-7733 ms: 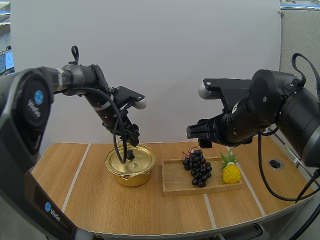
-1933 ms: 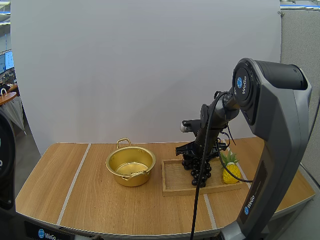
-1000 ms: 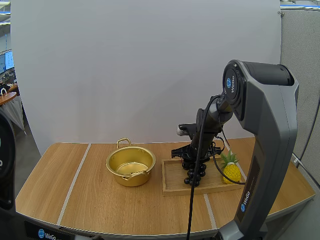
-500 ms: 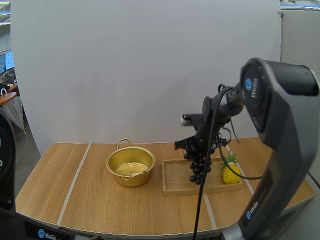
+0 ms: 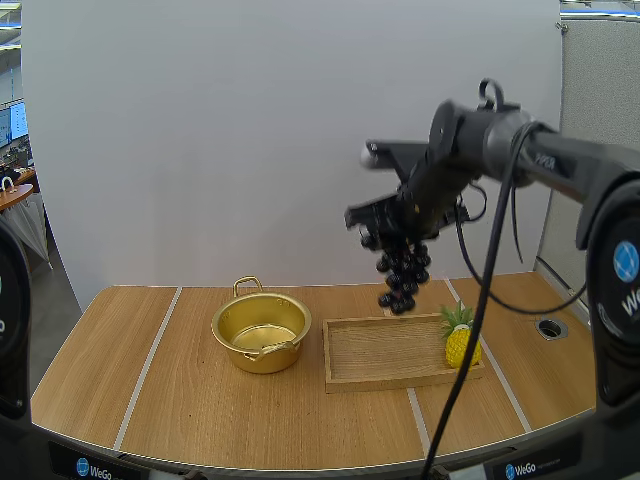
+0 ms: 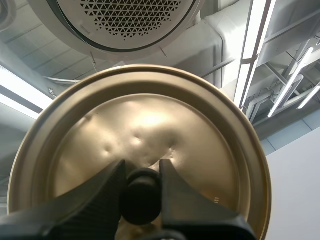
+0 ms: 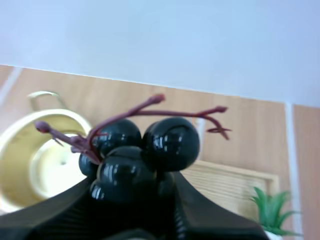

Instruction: Open the pot, put the grape inside, and close it

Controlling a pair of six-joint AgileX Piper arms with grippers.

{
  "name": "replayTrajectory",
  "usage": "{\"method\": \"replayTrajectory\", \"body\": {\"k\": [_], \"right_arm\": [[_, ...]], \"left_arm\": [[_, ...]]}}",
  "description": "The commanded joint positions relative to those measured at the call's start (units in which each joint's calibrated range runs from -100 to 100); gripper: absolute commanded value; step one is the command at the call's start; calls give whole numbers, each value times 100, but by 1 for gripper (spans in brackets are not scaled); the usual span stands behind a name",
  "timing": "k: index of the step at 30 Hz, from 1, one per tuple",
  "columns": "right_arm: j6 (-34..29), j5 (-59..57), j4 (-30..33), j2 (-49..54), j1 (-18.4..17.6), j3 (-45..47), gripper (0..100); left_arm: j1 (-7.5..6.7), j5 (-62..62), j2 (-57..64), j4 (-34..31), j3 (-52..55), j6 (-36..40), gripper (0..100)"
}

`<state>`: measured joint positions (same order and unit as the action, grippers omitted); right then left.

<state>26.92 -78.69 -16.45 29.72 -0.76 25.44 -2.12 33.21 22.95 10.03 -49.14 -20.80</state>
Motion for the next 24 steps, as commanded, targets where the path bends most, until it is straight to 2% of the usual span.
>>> {"method": "replayTrajectory", "body": {"k": [1,5,11,16,19,21,24], "right_arm": [[364,-617,-643,86,12,-517,0],[593,-847,-1225,72,-12,-1005,0],[583,-847,-1249,-137,-510,-1502,0],[433,-847,-1147,-377,-806,-1707,0],[299,-773,-947,-619,-1037,-1803,0],[154,-611,-590,-1065,-1362,-1836,0],[64,-374,-392,-1476,-1561,-1836,0]], "left_arm": [[7,-149,-5,-7,-28,38,0],[7,-149,-5,-7,-28,38,0],[7,-149,-5,-7,-28,38,0],[7,-149,-5,-7,-28,38,0],[7,-149,-5,-7,-28,38,0],[7,-149,-5,-7,-28,38,0],[7,-149,-5,-7,-28,38,0]]}}
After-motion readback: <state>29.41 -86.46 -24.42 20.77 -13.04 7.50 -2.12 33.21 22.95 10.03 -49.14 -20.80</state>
